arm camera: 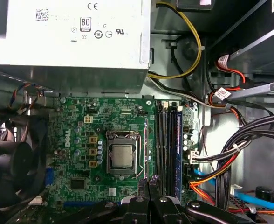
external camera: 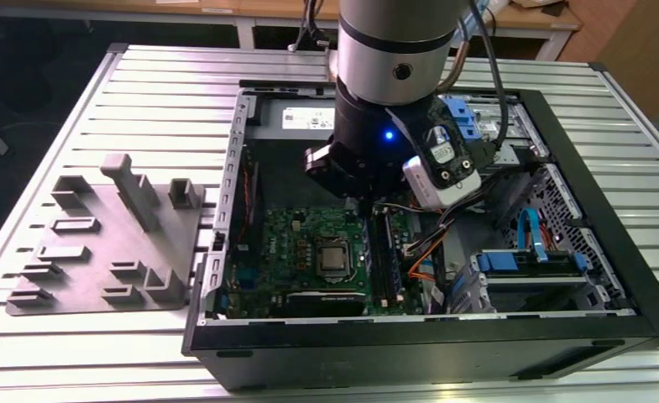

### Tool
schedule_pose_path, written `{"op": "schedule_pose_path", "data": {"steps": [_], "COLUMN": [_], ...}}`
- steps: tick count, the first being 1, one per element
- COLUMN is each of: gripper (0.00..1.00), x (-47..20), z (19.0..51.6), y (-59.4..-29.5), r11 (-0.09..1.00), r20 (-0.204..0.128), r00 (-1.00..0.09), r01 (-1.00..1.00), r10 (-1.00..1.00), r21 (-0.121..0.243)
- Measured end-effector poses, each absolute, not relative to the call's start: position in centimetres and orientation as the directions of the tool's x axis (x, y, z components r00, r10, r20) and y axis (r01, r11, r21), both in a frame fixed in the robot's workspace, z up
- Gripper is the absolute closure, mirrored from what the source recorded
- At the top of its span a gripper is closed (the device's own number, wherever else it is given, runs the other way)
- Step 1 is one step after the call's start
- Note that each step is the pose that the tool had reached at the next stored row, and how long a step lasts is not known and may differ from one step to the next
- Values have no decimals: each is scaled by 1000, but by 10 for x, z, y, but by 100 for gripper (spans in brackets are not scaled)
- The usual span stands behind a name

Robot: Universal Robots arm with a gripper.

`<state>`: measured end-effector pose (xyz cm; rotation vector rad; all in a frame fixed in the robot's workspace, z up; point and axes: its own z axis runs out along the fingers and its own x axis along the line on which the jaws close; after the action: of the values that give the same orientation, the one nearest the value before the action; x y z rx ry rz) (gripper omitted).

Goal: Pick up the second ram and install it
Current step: 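Insert the second ram into the second slot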

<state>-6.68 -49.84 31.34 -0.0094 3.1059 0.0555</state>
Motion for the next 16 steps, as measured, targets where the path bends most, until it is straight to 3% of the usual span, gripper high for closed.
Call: {"op": "schedule_pose_path", "data": {"steps": [16], "gripper": [92], "x": [-54], "z": [313], "y": [-498], "r11": [999], "r20": [-35], "r00": [-999], "r01": [-12], "r10": [-11], "r21": [37]}}
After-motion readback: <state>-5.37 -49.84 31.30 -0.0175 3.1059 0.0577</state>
